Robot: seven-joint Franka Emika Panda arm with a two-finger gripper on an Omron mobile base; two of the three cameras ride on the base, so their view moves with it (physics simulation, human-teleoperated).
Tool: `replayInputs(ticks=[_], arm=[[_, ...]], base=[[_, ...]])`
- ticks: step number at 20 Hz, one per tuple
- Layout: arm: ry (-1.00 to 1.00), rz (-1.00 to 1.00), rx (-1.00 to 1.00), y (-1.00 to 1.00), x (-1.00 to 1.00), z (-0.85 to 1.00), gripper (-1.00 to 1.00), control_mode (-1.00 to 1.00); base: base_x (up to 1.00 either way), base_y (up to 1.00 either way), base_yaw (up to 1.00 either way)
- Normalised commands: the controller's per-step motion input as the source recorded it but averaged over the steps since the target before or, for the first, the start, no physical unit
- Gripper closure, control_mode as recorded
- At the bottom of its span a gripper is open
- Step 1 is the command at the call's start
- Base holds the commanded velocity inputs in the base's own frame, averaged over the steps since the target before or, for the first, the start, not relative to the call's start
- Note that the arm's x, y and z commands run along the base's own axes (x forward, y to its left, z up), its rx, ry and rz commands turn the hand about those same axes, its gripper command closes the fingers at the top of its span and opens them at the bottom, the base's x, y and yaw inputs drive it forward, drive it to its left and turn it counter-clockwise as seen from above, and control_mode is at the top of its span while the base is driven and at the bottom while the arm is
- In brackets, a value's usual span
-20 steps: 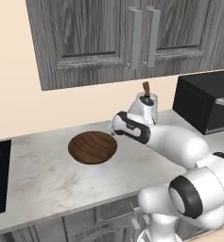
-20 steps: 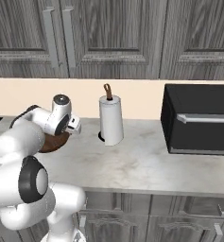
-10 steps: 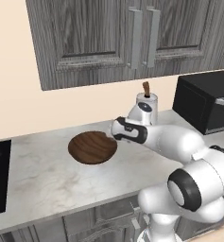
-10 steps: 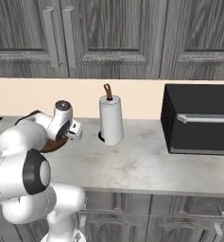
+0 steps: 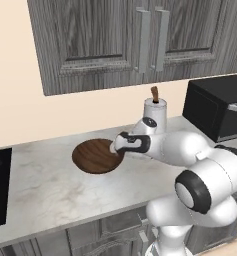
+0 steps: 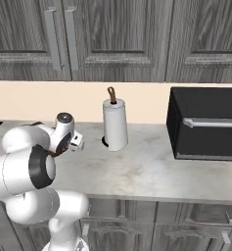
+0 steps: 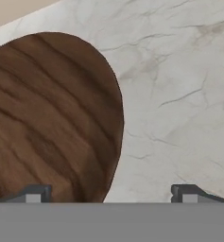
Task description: Pick the cup and bowl from the counter and place them on the counter next to the sink.
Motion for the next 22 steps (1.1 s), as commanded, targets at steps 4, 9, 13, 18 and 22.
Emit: replayInputs(ticks=[4,9,13,18,22], arm=[[0.00,0.00,0.00,0.19,0.00,-0.16,-1.00,-1.00],[0.00,0.00,0.00,0.27,0.00,-0.02,-1.00,-1.00],[0.00,0.00,0.00,0.26,0.00,-0.05,-1.00,-1.00],[0.00,0.00,0.00,0.16,0.00,-0.10,-1.00,-1.00],[0.00,0.00,0.00,0.11,0.00,-0.03,-1.00,-1.00]], base=[[0.00,0.00,0.00],[0.00,0.00,0.00],[0.00,0.00,0.00],[0.00,0.00,0.00],[0.00,0.00,0.00]])
